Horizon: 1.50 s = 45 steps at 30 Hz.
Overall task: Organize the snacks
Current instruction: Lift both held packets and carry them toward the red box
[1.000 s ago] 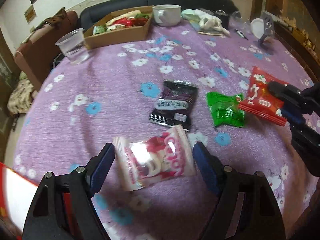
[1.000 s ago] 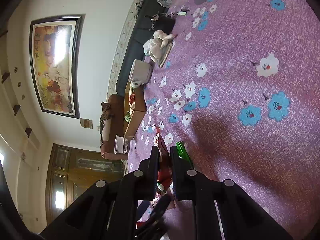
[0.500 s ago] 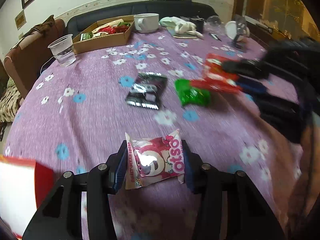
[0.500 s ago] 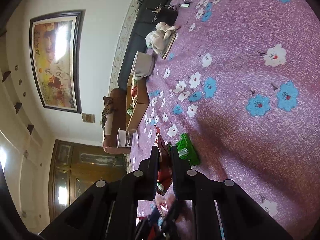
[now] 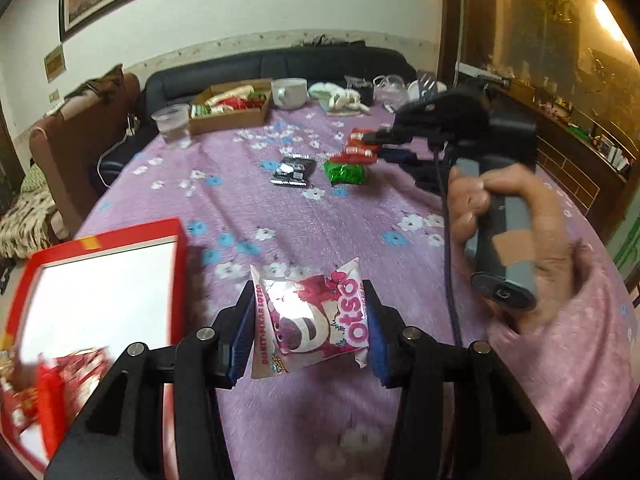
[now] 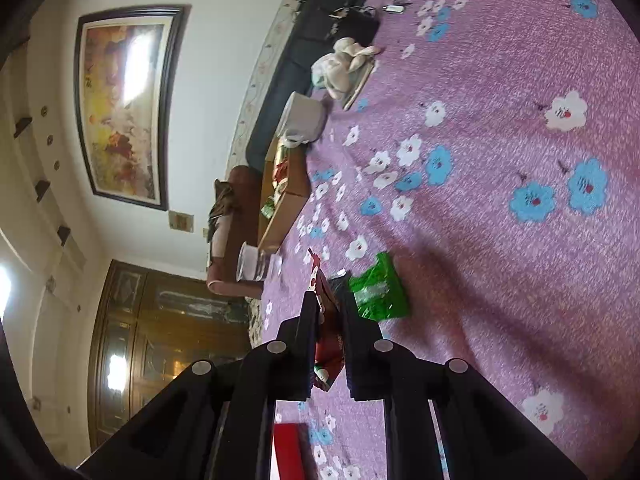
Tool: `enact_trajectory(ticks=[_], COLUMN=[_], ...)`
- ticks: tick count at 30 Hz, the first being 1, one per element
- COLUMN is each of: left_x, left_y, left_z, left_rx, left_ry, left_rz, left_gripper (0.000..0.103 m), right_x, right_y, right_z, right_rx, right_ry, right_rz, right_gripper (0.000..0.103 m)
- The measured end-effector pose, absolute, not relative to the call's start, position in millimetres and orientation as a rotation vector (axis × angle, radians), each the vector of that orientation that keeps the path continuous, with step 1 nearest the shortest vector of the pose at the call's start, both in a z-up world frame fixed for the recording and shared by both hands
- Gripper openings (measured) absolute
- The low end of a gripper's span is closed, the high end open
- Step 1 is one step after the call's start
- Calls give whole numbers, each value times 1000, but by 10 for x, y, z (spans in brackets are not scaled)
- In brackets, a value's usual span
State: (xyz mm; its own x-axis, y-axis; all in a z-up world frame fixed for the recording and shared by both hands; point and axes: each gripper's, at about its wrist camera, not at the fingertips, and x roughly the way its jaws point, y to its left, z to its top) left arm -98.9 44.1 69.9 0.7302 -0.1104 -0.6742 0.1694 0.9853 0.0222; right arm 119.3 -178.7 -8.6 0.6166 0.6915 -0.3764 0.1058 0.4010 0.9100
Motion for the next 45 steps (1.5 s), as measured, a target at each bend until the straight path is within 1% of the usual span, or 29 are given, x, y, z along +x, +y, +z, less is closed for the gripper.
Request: enact_trajectory(ticks=[4,7,12,18,33,45], left_x=[-1183,-1278,-1404,-1542,-1674,-1707], left_y=[500,529,559,605,957,1080], left_z=[828,861,889,883,842,741], left_rx=[99,83,66,67,29,6], left_ry=[680,654,614,587,580,604], left_rz=[-158,-171,-175,-165,-126,-128], left_gripper=[46,46,46,47,47,47], right_x=[868,519,-113,-596,-629,-675], right_y=[-1853,-1994,-2343,-2532,-1832,-1761], right_z=[-79,8,136,209,160,-4], right_rx=[1132,1090,1053,1026,921,953], right_ry=[856,839,802,756,852,874], right_rz=[448,448,445,464,542,534], right_gripper=[10,11,11,12,12,12])
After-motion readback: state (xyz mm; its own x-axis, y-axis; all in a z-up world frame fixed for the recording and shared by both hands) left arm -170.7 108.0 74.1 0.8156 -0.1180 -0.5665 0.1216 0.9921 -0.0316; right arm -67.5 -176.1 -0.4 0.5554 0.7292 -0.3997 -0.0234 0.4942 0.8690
